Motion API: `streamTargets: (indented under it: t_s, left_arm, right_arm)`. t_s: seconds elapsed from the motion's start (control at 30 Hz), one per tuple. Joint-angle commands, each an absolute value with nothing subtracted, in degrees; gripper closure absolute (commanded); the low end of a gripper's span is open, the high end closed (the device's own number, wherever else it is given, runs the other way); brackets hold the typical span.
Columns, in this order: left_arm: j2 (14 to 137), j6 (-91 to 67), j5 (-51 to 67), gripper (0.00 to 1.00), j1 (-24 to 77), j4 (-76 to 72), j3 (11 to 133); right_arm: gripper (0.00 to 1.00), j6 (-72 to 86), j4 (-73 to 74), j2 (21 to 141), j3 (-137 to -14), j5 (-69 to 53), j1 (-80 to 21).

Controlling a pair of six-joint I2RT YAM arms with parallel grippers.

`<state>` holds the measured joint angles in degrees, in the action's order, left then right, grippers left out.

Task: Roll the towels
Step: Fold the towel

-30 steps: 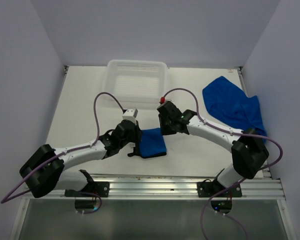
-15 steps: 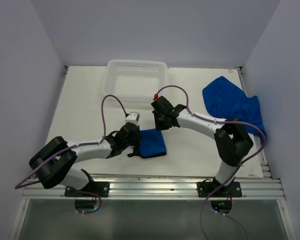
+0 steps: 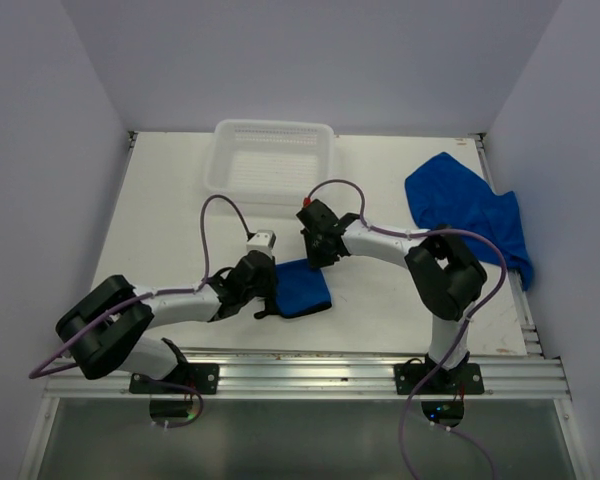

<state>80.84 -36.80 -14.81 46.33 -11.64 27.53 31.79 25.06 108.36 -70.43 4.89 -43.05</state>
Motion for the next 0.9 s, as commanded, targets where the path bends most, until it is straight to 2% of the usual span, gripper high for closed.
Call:
streamTargets:
  t_s: [0.0, 0.23, 0.3, 0.4, 0.6, 0.87]
  left_arm:
    - [79.1, -35.6, -14.7, 1.0, 46.6, -13.7, 26.8]
    - [78.0, -35.7, -14.2, 1.0, 46.6, -13.4, 27.5]
    - [77.9, -35.6, -13.5, 1.0, 46.6, -13.3, 27.7]
    - [77.3, -35.9, -13.2, 1.0, 46.6, -13.1, 28.2]
    - [75.9, -36.3, -13.2, 1.0, 46.6, -11.7, 29.1]
    - [72.8, -36.8, -11.8, 1.0, 46.6, -9.6, 30.6]
  right_arm:
    - [0.78, 30.1, 27.3, 106.8, -72.6, 6.1, -42.7]
    - [0.59, 29.0, 31.5, 98.4, -73.8, 7.3, -42.8]
    - [0.51, 29.4, 31.6, 96.0, -71.6, 7.0, -42.8]
    - [0.46, 31.4, 30.6, 91.1, -66.8, 6.8, -42.7]
    - [0.44, 36.7, 24.8, 84.4, -55.5, 1.5, -42.7]
    - [0.41, 41.9, 18.0, 85.3, -47.9, -1.9, -42.8]
